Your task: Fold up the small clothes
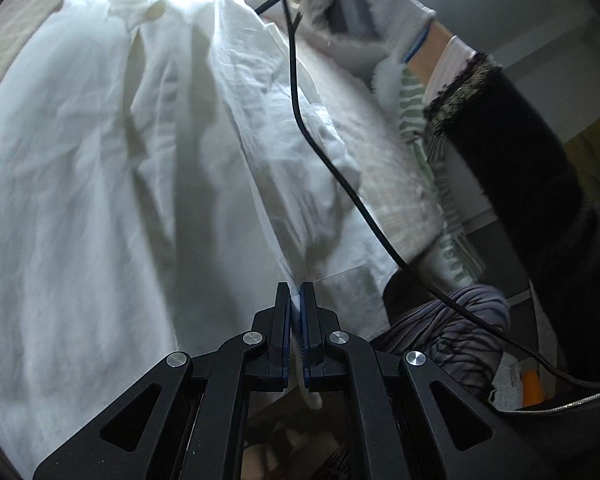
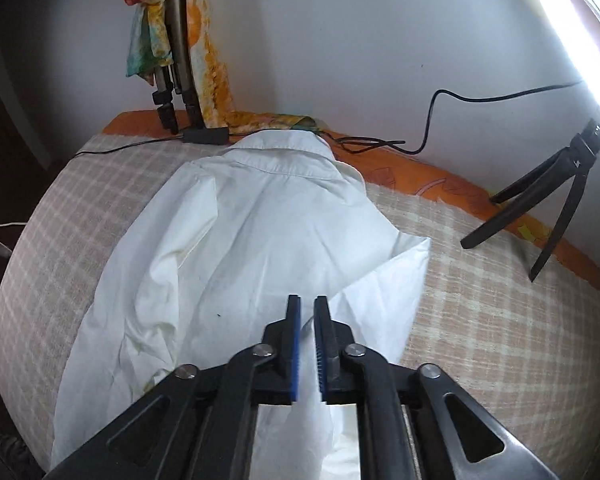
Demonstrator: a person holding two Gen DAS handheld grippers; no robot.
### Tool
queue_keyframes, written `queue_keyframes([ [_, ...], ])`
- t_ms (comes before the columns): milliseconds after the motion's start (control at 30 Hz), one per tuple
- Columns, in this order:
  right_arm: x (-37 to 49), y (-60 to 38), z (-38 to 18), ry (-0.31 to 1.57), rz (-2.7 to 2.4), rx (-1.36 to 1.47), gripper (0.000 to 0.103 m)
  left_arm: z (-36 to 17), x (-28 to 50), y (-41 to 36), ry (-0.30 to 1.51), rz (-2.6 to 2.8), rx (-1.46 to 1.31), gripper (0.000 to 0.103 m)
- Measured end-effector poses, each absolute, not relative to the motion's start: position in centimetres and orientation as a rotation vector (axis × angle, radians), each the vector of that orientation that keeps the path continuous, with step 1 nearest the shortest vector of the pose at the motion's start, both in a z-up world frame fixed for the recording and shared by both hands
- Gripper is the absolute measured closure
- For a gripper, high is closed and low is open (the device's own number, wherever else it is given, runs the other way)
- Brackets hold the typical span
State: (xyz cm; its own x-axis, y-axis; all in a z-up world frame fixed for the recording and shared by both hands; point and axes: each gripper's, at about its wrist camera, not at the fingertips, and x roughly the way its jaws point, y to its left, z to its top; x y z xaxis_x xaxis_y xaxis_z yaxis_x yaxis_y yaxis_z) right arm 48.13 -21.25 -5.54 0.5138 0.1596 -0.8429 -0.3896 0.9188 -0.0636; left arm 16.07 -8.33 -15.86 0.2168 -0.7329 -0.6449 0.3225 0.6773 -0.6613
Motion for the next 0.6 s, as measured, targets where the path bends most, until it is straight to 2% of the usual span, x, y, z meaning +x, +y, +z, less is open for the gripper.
queue_keyframes([
  [233, 43.4, -29.1, -3.0, 0.891, 0.256, -0.180, 0.074, -14.9, 16.0, -9.3, 1.112, -0.778, -0.398, 0.100],
  [400, 39.2, -34.3, -5.9, 0.946, 0.296, -0.155, 0.071, -14.8, 15.6, -9.3, 1.111, -0.771, -0.396, 0.100],
  [600, 37.2, -32.3, -9.1, 0.951, 0.364, -0.291, 0.070, -15.4, 16.0, -9.4, 1.119, -0.756, -0.401, 0.100],
])
